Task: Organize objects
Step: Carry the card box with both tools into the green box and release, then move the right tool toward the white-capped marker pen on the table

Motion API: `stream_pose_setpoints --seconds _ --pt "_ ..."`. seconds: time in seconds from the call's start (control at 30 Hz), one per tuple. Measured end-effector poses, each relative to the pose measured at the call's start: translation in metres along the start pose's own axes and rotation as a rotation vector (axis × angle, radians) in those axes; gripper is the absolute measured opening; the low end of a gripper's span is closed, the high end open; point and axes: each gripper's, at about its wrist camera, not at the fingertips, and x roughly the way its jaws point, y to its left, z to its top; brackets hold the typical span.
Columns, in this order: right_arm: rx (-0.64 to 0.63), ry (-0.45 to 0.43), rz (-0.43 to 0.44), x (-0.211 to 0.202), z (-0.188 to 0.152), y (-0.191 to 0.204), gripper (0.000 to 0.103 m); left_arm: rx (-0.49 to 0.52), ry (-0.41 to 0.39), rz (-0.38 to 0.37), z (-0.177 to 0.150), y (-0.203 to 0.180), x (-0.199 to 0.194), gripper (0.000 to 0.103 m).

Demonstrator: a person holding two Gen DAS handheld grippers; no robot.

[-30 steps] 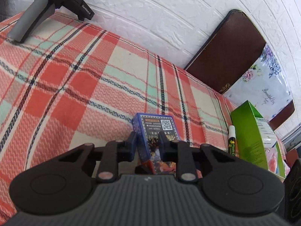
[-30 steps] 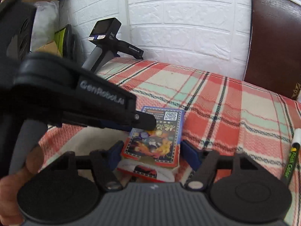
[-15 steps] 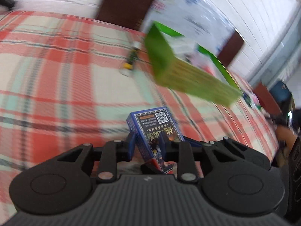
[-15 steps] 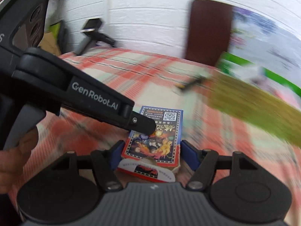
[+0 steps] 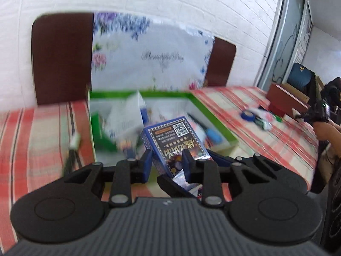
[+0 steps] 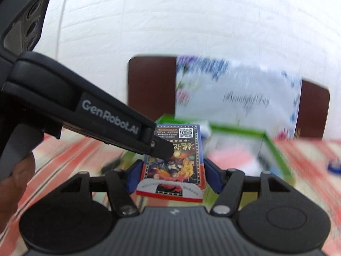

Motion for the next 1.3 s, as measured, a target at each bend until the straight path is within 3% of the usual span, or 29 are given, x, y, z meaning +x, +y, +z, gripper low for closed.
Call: stream_pose_setpoints --seconds 0.17,0.27,0.3,0.37,0.47,0.53,0.67,0.8,1.07,1.3 --pt "-0.005 -0.001 -0.008 0.06 0.019 -0.01 0.061 -0.017 0.013 0.105 0.028 0.016 0.044 0.035" --pt "-0.041 0.045 -0.028 0.091 0.011 -0.005 0.061 0.023 0.026 0.222 0.025 0.024 0.065 0.051" --pt "-0.057 0.085 -0.025 0.1 0.006 -0.003 0.067 0.029 0.039 0.253 0.024 0.026 0.068 0.058" --pt "-0.004 0.1 -0.018 0.105 0.0 -0.006 0.067 0.033 0.057 0.331 0.024 0.028 0.069 0.061" --pt "0.034 0.081 -0.024 0.09 0.002 -0.009 0.071 0.019 0.083 0.332 0.019 0.033 0.058 0.061" --pt "0.036 0.049 -0.036 0.072 0.001 -0.007 0.081 0.005 0.075 0.348 0.014 0.034 0.049 0.064" --pt "0.055 -0.004 -0.052 0.035 -0.009 -0.003 0.081 -0.013 0.074 0.362 0.005 0.035 0.03 0.065" --pt "0.101 0.001 -0.049 0.006 -0.019 0.0 0.081 -0.029 0.085 0.38 -0.01 0.038 0.01 0.065" --pt "0.186 0.203 0.037 0.01 -0.046 0.015 0.081 -0.079 0.154 0.437 -0.055 0.063 -0.012 0.065" --pt "0.209 0.267 0.054 0.011 -0.055 0.025 0.081 -0.112 0.193 0.503 -0.087 0.091 -0.024 0.065"
